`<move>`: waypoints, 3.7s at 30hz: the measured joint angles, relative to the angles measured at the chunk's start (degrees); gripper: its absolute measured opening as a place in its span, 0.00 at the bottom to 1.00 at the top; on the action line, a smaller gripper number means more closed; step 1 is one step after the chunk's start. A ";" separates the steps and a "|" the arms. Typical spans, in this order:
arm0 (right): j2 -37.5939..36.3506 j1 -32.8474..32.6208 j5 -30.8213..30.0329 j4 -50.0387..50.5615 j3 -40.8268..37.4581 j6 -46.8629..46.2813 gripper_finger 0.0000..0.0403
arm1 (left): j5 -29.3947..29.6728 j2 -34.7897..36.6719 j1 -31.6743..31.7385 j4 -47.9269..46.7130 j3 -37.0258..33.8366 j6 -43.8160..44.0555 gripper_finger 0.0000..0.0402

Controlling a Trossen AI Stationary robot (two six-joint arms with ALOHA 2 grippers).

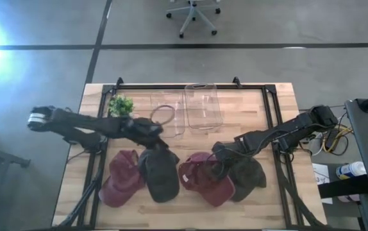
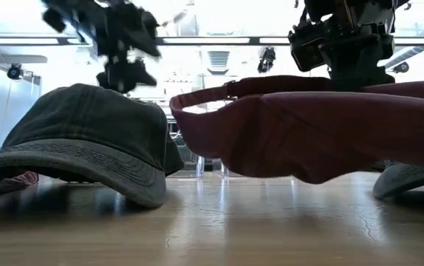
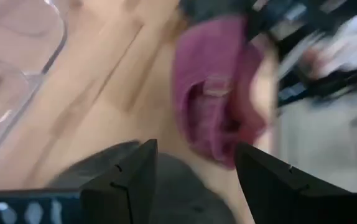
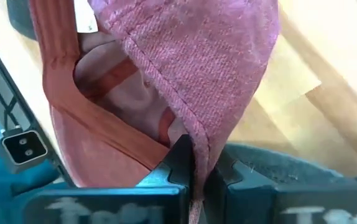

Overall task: Pick & Place hat
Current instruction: Put the right red cap into the right transparent bin

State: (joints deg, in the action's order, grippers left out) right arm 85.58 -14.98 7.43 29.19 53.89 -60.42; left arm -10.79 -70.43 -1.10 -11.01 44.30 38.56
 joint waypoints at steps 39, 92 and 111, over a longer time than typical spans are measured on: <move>-0.21 5.33 -6.29 -10.13 -0.24 0.30 0.03 | -3.58 -32.58 -2.73 6.39 26.60 -11.93 0.51; -12.77 7.75 -10.82 6.78 -0.74 -4.36 0.62 | 12.44 -45.91 -4.36 10.15 26.17 -6.49 0.51; -0.62 10.82 -3.97 -2.90 0.26 -3.35 0.59 | 15.04 -44.27 -4.98 11.48 27.55 -5.56 0.51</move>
State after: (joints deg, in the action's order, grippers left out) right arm 84.96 -4.16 3.46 26.29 54.15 -63.77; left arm 4.25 -114.70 -6.09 0.47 71.85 33.00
